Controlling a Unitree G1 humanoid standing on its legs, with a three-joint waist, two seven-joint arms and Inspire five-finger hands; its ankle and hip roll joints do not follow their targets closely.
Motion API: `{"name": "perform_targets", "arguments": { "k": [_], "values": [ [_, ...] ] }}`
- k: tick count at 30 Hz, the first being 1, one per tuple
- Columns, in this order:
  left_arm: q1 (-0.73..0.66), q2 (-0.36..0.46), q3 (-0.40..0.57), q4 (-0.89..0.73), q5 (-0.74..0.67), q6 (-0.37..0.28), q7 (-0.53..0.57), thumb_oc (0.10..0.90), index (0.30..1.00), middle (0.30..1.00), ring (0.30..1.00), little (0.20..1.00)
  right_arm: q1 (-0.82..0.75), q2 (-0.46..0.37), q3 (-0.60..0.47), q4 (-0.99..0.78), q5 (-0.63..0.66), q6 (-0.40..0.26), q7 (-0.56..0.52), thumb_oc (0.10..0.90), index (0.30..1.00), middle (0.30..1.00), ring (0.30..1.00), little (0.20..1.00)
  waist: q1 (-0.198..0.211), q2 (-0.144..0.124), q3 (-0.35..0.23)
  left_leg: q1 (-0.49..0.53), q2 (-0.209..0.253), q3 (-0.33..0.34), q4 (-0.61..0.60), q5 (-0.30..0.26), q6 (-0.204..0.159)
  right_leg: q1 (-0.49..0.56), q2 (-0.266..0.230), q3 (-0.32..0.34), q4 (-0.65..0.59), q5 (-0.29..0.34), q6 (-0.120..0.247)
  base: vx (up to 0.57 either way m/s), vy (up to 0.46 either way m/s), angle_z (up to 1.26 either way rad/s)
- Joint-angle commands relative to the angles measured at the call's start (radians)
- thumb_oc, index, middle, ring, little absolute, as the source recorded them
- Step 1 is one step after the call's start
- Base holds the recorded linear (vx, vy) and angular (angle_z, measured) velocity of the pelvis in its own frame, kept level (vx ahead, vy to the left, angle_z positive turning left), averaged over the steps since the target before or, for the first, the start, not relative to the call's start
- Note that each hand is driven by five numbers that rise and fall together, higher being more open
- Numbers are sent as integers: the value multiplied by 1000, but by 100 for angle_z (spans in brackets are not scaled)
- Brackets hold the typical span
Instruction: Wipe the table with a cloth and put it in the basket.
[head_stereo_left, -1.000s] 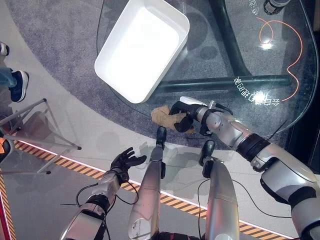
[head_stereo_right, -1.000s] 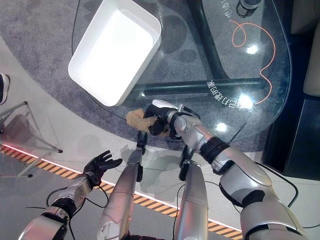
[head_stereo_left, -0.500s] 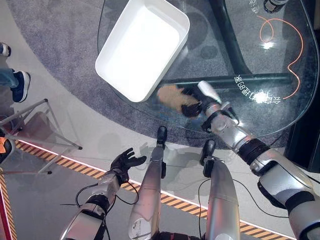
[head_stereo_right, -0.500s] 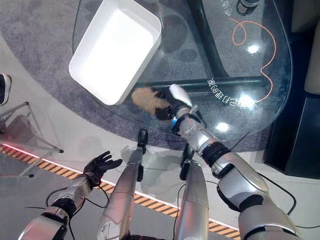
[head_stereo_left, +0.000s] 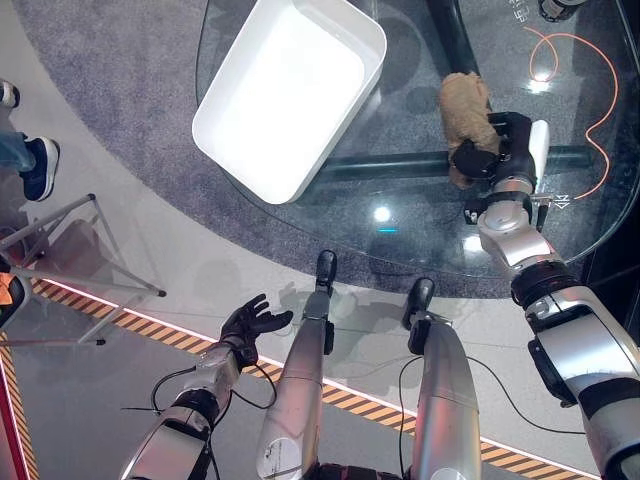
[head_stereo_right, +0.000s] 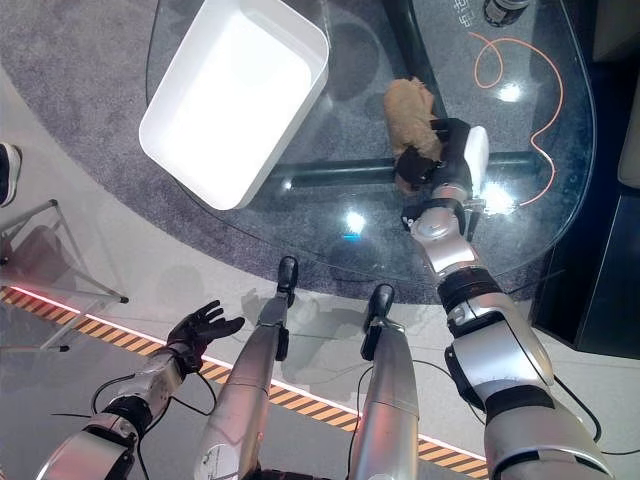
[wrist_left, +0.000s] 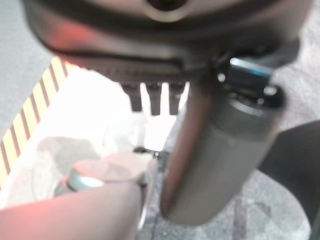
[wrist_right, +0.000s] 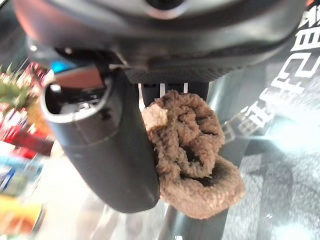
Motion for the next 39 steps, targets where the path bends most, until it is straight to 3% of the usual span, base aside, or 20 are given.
{"name": "perform_targets", "arguments": {
  "k": [1, 8, 19, 34, 39],
  "values": [
    [45, 30, 2, 55, -41, -20, -7, 800, 900, 900, 900, 900, -36, -165, -70, 88, 13, -1, -185, 100, 300, 300, 300, 200, -27, 9, -19, -22, -60, 68, 166, -118, 88, 18, 44, -35, -168, 163, 33, 0, 0, 0],
    [46, 52, 3, 56, -51, -19, -7, 800, 900, 900, 900, 900, 13, -218, -171, 222, 171, -2, -296, 100, 300, 300, 300, 200, -31, 3, -19, -33, -58, 59, 173, -127, 95, 12, 49, -32, -165, 164, 38, 3, -20, 0],
    [30, 83, 22, 75, -50, 1, -27, 800, 900, 900, 900, 900, 88, -268, -290, 318, 413, -83, -280, 100, 300, 300, 300, 200, -41, -9, -19, -30, -52, 53, 171, -130, 95, 17, 58, -24, -171, 168, 47, 0, 0, 0],
    [-4, 100, 24, 104, -61, 10, -45, 800, 900, 900, 900, 900, 62, -258, -253, 295, 359, -120, -218, 100, 300, 300, 300, 200, -47, -20, -19, -23, -50, 48, 157, -125, 90, 27, 64, -20, -192, 174, 51, 0, -1, -2],
    [-9, 102, 21, 109, -64, 8, -46, 800, 900, 900, 900, 900, 22, -225, -187, 225, 230, -167, -152, 100, 300, 300, 300, 200, -43, -19, -19, -21, -53, 48, 154, -123, 88, 29, 63, -22, -197, 173, 50, 0, 0, 0]
  ]
}}
